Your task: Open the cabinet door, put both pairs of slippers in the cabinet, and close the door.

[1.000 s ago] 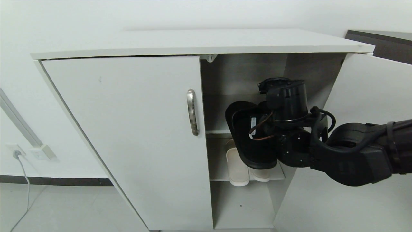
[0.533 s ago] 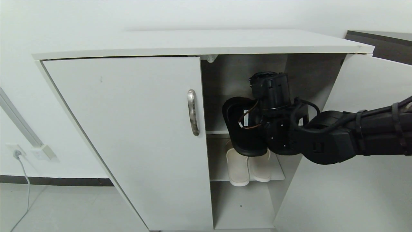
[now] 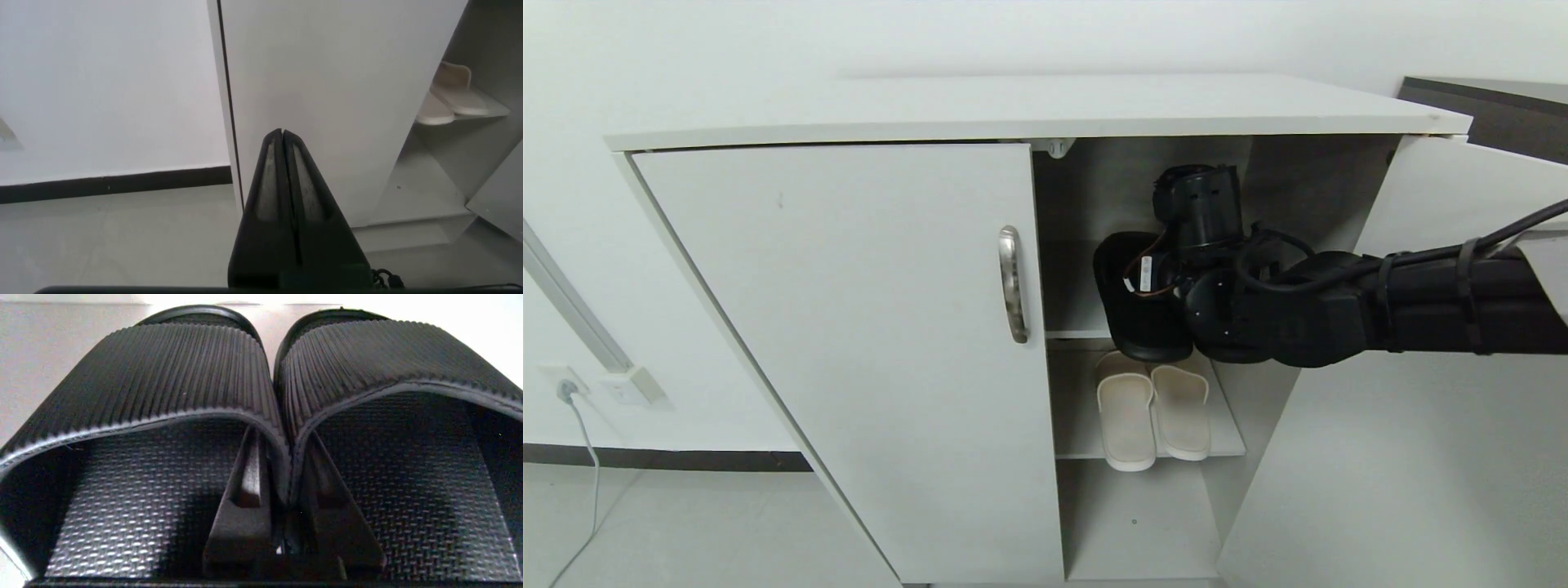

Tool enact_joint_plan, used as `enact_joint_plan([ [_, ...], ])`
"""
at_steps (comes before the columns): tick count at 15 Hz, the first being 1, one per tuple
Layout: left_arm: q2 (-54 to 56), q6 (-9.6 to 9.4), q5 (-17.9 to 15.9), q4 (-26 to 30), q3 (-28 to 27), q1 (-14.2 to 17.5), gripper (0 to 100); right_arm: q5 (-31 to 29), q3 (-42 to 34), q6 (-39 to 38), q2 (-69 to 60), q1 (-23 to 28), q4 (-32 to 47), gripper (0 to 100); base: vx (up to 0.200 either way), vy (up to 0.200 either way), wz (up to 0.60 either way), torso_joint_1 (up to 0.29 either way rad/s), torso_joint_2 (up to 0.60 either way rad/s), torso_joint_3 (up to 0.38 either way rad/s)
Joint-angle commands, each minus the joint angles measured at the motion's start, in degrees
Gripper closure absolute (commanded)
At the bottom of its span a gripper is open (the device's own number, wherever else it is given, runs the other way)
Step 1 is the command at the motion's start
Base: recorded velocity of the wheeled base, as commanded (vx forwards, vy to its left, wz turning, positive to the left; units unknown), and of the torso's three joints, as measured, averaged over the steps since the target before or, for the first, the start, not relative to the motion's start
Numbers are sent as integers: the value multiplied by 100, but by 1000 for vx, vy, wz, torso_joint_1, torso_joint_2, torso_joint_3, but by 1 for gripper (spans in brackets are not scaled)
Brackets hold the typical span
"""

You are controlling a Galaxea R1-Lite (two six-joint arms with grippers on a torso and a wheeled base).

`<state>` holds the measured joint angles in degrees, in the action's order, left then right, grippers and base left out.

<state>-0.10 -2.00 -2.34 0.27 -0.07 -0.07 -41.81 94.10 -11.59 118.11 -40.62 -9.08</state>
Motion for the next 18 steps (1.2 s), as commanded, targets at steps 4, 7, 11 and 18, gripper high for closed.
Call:
enact_joint_plan([
  [4,1,-2,-3,0,-1,-1,100,15,30,-10,115,10,3,100,0,0,0,0,0,0],
  [7,1,-2,-3,0,-1,-1,100,15,21,-18,115,10,3,100,0,0,0,0,0,0],
  [11,1,-2,6,0,7,-1,100,24,12,-18,115,10,-6,100,0,0,0,0,0,0],
  [18,1,7,6,0,-1,-1,100,24,-120,-27,71,1,3,0,0,0,0,0,0,0],
])
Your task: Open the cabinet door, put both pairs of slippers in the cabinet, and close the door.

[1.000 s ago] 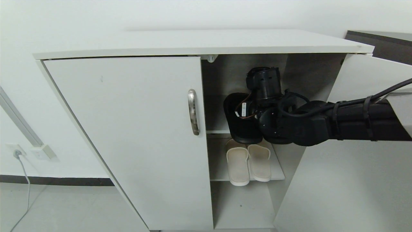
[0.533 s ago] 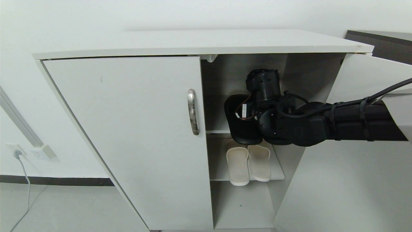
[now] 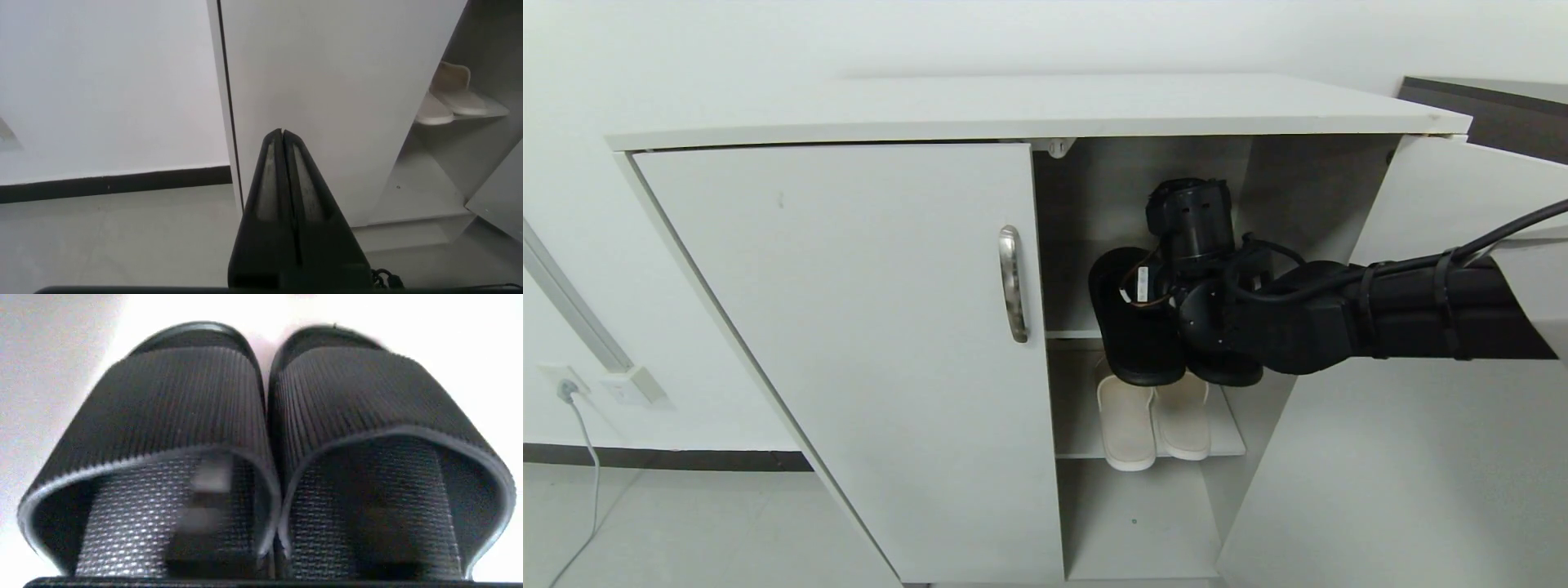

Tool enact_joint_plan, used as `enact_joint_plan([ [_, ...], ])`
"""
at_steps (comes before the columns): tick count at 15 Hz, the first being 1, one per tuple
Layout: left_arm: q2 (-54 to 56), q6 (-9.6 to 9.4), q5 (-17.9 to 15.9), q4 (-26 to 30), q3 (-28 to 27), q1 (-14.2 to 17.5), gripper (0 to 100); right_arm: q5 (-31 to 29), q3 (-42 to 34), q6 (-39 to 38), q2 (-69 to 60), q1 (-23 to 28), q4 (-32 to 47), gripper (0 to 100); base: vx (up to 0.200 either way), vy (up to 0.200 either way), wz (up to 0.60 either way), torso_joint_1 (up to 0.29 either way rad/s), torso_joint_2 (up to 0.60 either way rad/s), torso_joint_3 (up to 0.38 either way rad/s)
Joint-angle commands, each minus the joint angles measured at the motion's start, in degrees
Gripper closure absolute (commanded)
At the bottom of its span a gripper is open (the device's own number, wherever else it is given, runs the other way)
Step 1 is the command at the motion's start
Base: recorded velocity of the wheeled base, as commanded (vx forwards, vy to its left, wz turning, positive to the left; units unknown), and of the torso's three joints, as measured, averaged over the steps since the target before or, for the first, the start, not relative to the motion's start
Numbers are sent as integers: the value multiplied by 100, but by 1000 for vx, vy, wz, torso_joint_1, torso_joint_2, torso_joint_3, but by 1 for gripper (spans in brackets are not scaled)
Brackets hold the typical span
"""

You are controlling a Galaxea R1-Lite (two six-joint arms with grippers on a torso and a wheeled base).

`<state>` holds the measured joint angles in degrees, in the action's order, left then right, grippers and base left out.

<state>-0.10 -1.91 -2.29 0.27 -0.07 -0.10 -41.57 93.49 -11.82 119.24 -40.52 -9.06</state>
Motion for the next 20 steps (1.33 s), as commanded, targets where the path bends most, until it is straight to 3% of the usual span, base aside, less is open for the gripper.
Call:
enact_joint_plan([
  [1,1,-2,1,0,7,1,100,0,-173,-22,-102,-26,-8,0,0,0,0,0,0,0],
  [10,1,-2,1,0,-1,1,100,0,-1861,-312,-1614,-536,-149,0,0,0,0,0,0,0],
  [14,1,-11,-8,0,-1,1,100,589,-3161,-408,-2616,-835,-518,0,0,0,0,0,0,0],
  [15,1,-2,1,0,-1,1,100,641,-3399,-408,-2730,-852,-720,100,0,0,0,0,0,0],
  [20,1,-11,1,0,-1,1,100,800,-3838,-347,-2765,-1002,-966,100,0,0,0,0,0,0],
])
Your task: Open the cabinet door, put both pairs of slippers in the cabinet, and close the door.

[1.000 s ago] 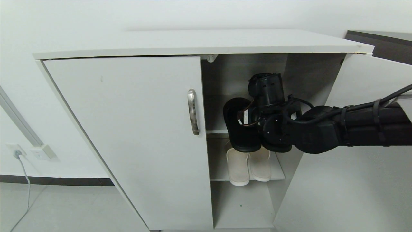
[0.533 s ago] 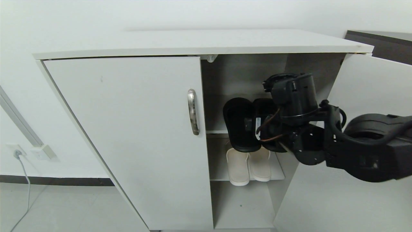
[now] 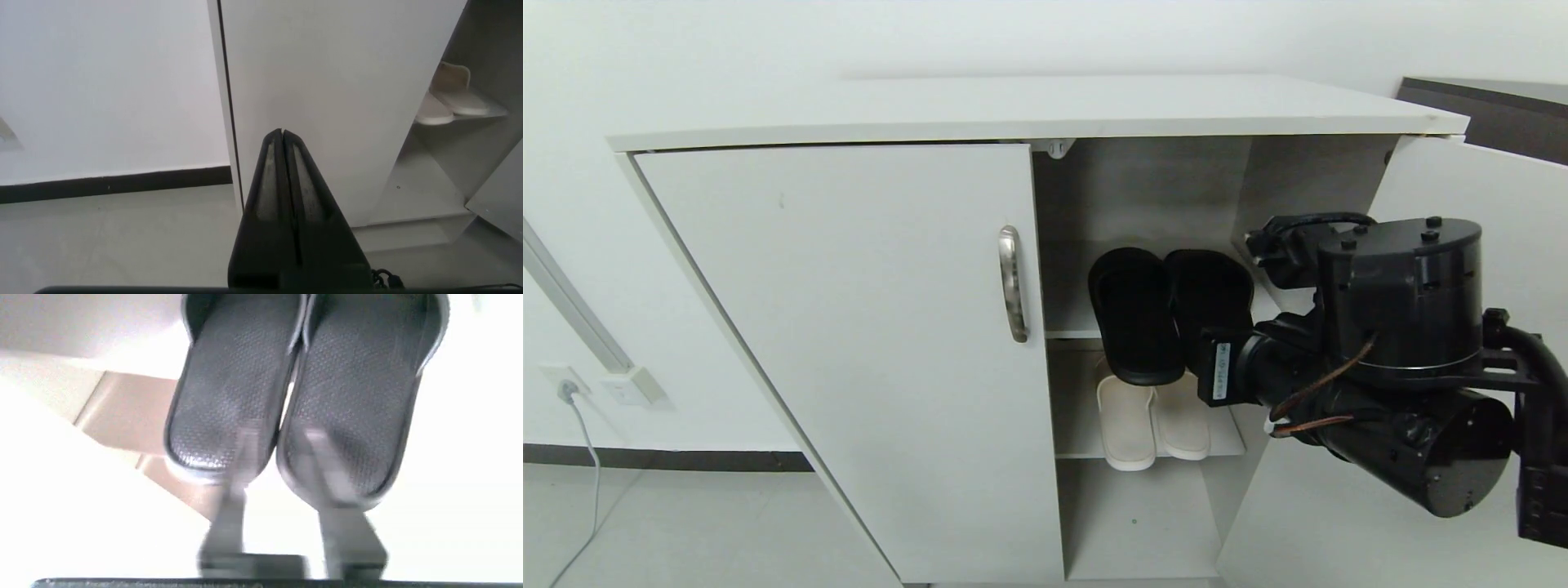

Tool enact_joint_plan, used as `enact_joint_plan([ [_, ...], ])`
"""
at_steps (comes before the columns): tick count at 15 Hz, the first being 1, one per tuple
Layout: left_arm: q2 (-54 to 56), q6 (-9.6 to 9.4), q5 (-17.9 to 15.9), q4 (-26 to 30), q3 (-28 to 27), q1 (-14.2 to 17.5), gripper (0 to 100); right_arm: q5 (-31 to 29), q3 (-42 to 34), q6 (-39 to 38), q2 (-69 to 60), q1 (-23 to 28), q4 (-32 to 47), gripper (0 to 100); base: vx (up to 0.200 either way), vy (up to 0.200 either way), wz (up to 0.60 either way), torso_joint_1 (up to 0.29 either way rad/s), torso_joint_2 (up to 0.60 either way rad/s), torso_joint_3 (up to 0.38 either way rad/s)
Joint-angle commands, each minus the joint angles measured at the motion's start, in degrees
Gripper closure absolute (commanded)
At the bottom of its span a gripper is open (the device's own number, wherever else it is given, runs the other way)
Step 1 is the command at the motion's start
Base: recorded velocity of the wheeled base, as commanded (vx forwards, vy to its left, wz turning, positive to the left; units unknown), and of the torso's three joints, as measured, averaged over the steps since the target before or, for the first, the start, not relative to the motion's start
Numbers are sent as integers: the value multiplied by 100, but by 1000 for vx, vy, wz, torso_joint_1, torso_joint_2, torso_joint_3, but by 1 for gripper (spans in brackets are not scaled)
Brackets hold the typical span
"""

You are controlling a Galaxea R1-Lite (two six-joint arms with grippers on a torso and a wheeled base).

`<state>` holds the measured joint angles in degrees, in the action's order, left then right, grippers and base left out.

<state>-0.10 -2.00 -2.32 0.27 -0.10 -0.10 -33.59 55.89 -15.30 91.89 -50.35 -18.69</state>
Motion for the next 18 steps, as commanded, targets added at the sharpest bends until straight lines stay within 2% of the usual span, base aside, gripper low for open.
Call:
enact_joint_plan([
  [1,1,-11,-6,0,1,1,100,1,-167,1,-31,-19,-3,100,0,0,0,0,0,0],
  [13,1,-2,3,0,1,1,100,-16,-421,27,259,-19,-320,100,0,0,0,0,0,0],
  [18,1,-2,3,0,1,1,100,-34,-430,27,259,-19,-320,100,-200,0,0,4,0,2],
])
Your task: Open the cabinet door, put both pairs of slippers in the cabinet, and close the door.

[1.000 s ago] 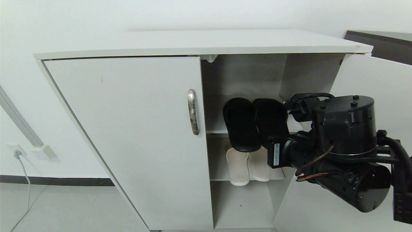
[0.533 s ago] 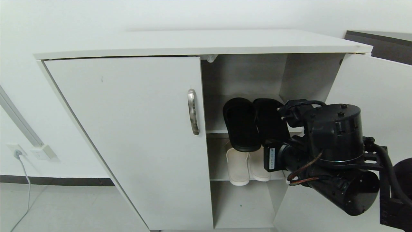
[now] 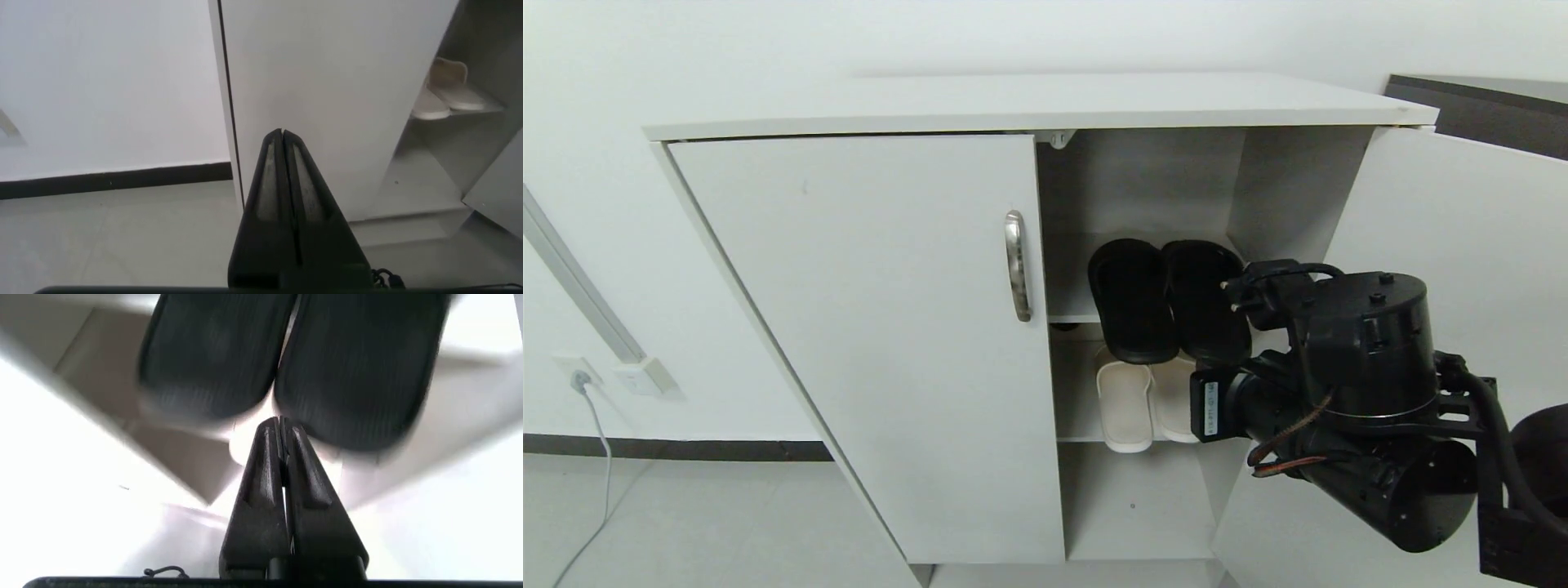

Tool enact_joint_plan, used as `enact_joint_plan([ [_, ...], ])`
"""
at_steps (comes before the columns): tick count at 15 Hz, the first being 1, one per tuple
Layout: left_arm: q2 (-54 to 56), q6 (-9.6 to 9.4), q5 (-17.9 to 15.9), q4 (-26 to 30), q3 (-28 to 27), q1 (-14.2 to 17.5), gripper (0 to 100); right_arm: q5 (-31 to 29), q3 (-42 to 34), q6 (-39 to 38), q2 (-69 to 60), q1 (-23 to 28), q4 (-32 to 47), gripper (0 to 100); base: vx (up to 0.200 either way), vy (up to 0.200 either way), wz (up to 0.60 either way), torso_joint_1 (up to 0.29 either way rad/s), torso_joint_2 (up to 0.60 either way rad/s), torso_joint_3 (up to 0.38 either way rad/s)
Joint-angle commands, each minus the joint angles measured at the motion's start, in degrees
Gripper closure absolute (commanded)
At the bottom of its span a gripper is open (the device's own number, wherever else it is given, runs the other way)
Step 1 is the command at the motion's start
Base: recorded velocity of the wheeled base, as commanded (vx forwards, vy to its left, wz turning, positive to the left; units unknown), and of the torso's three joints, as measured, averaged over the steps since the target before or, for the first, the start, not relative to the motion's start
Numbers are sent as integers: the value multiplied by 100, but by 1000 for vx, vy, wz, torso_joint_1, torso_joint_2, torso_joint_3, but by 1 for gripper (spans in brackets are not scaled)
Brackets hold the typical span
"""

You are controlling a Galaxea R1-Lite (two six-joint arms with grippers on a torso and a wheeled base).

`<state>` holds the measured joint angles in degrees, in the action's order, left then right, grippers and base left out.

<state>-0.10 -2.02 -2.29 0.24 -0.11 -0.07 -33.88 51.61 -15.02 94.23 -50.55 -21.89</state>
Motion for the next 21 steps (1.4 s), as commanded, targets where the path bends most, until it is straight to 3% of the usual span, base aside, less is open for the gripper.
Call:
enact_joint_plan([
  [1,1,0,-8,2,2,-1,100,-5,-29,-1,16,2,1,100,-200,0,0,-2,7,2],
  [10,1,0,1,2,2,-1,100,13,-125,-10,25,11,-96,100,-200,0,0,3,2,2],
  [21,1,9,1,2,11,-1,100,39,-424,201,130,28,-535,100,0,0,0,0,0,0],
])
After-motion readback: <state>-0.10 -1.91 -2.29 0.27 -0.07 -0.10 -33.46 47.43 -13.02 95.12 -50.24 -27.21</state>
